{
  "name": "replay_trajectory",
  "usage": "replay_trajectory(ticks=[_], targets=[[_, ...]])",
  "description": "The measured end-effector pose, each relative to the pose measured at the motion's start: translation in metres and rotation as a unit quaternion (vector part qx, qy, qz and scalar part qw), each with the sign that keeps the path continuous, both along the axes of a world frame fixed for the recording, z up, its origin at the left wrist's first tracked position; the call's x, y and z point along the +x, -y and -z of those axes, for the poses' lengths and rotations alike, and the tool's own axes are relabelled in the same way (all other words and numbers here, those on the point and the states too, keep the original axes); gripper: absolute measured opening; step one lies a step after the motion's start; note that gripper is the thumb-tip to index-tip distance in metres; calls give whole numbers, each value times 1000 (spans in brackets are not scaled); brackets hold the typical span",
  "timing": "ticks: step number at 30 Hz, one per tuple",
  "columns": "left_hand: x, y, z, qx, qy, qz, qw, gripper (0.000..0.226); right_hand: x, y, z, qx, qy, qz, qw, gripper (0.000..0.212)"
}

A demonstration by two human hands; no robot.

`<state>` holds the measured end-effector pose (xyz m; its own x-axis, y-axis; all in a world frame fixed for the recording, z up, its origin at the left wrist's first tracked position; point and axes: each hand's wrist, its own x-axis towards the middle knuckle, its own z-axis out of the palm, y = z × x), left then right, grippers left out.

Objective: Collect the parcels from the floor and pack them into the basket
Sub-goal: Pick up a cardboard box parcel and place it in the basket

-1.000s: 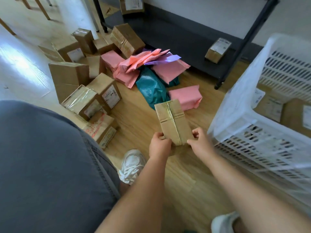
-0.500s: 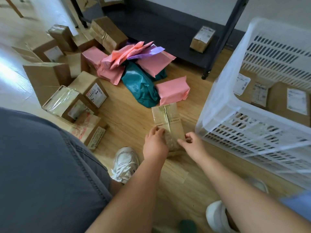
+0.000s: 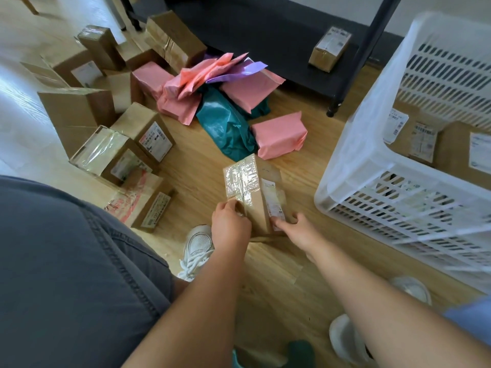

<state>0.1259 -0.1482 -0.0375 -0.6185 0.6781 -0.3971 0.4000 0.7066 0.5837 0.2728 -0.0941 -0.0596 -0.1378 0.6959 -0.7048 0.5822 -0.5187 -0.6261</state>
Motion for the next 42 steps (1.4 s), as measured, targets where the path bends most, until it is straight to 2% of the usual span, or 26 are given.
replay_trajectory(ticks=[4, 6, 8, 11, 13, 15, 17, 20, 23, 26, 28, 30, 33, 36, 42], targets=[[3, -4, 0, 0, -2, 16, 1000, 39, 4, -4, -2, 14, -1, -2, 1000, 83], [6, -7, 2, -29, 6, 53, 998, 49, 6, -4, -3, 14, -8, -1, 1000, 84], [12, -9, 7, -67, 51, 71, 994, 57, 8, -3, -3, 15, -3, 5, 1000, 94], [15, -5, 18, -117, 112, 66, 985, 48, 10, -3, -4, 35, 46, -14, 998, 106], [15, 0, 22, -155, 119, 90, 977, 37, 13, -2, -3, 49, 105, -37, 993, 103], [17, 3, 21, -181, 80, 133, 971, 33, 17, 0, -1, 42, 152, -54, 986, 92], [22, 3, 18, -175, 41, 135, 974, 37, 20, 1, 1, 25, 161, -61, 985, 86], [23, -3, 11, -120, -32, 113, 986, 40, 20, -3, 2, 35, 148, -72, 986, 85], [12, -10, 12, -63, -125, 169, 976, 55, 18, -10, -3, 53, 155, -102, 981, 84], [0, -18, 17, -81, -155, 226, 958, 68, 17, -19, -5, 65, 173, -139, 973, 83], [-6, -19, 22, -100, -169, 249, 948, 69, 16, -25, -5, 72, 179, -158, 968, 84], [-9, -16, 27, -114, -144, 249, 951, 65, 16, -30, -4, 71, 173, -163, 969, 85], [-6, -10, 29, -129, -96, 222, 962, 62, 20, -34, -1, 97, 153, -132, 974, 81], [-1, -10, 27, -138, -125, 228, 956, 61, 23, -31, 2, 122, 160, -68, 977, 76], [7, -1, 20, -161, -155, 257, 940, 59, 8, -22, 10, 79, 162, 49, 982, 83]])
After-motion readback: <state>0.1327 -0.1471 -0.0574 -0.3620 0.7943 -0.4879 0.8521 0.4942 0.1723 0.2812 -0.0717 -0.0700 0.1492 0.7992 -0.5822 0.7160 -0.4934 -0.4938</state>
